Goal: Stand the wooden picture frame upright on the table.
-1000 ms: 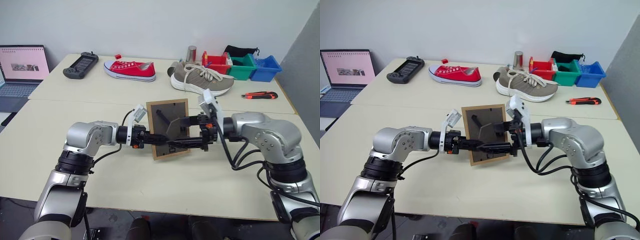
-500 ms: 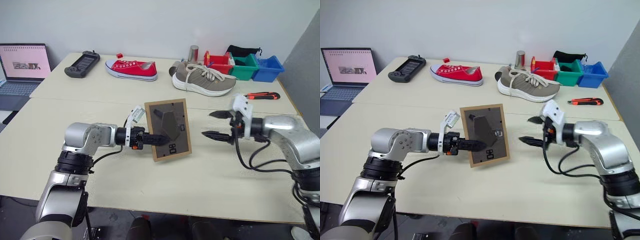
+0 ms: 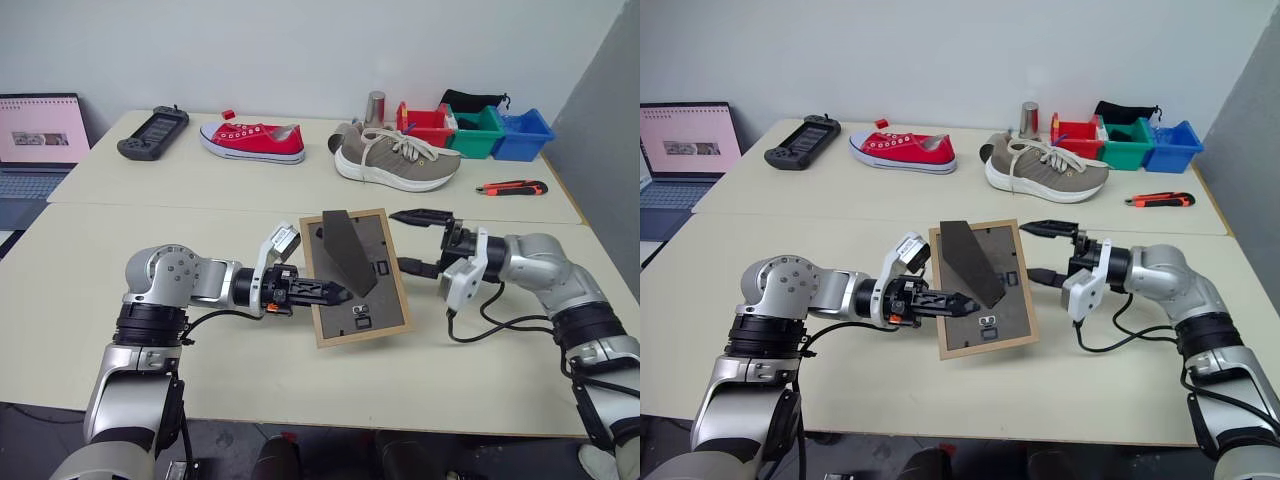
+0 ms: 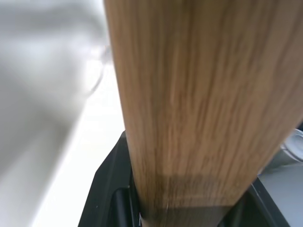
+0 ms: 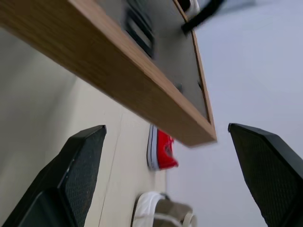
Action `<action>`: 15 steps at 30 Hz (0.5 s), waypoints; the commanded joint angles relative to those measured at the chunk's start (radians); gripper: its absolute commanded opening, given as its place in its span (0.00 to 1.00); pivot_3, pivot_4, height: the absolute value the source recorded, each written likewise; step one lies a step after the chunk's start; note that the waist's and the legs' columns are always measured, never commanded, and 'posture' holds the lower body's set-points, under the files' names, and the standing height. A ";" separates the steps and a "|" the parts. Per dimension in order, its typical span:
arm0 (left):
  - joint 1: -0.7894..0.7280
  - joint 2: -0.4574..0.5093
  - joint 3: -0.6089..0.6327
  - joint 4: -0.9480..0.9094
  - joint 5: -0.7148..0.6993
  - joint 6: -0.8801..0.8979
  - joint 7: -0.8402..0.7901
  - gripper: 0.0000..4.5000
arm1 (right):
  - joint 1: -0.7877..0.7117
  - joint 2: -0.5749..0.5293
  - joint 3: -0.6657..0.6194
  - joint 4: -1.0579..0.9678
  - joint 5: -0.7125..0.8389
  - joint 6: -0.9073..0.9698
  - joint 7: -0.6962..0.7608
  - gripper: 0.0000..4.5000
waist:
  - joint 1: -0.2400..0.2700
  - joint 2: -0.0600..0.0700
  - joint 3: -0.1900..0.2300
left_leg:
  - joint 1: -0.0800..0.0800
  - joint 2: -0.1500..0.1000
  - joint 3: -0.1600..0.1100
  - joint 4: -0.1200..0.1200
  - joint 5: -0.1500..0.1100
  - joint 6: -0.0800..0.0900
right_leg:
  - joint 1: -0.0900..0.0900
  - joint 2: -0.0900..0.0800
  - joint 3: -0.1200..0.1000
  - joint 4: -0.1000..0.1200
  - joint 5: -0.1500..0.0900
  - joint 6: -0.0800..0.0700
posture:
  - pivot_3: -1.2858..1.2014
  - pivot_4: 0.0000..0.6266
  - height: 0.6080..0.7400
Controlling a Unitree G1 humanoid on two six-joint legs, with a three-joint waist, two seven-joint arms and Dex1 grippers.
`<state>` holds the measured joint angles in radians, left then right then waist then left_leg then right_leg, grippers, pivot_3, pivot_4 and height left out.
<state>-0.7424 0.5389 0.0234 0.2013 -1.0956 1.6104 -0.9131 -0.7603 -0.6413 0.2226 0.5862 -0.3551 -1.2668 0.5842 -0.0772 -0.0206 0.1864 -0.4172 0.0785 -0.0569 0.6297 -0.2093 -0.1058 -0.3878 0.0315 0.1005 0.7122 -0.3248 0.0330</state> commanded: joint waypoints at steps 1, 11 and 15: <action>-0.006 0.031 -0.008 -0.004 -0.149 0.004 0.071 0.29 | -0.037 0.017 0.018 0.009 -0.026 -0.149 -0.063 0.97 | 0.001 0.000 0.000 | 0.000 0.000 0.000 0.000 0.000 0.000 | 0.000 0.000 0.000 0.000 0.000 0.000 | 0.52 0.24 1.00; 0.076 0.053 -0.017 -0.093 -0.297 0.004 0.222 0.29 | -0.102 0.082 0.059 0.055 -0.130 -0.175 -0.130 0.69 | -0.001 0.000 0.000 | 0.002 0.000 -0.001 0.000 0.002 -0.002 | 0.001 0.000 0.000 0.002 0.000 0.000 | 0.52 0.24 1.00; 0.073 0.047 -0.017 -0.079 -0.328 0.004 0.265 0.29 | -0.111 0.093 0.057 0.050 -0.152 -0.183 -0.164 0.50 | 0.002 0.000 0.000 | 0.002 0.000 -0.001 0.000 0.002 -0.003 | 0.001 0.000 0.000 0.002 0.000 0.000 | 0.52 0.24 1.00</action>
<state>-0.6564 0.5860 0.0023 0.1467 -1.4038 1.6110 -0.6806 -0.8449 -0.5569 0.2938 0.6528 -0.5130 -1.4417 0.4536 -0.0756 -0.0205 0.1864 -0.4149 0.0783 -0.0575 0.6300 -0.2076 -0.1085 -0.3865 0.0313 0.1011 0.7141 -0.3247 0.0329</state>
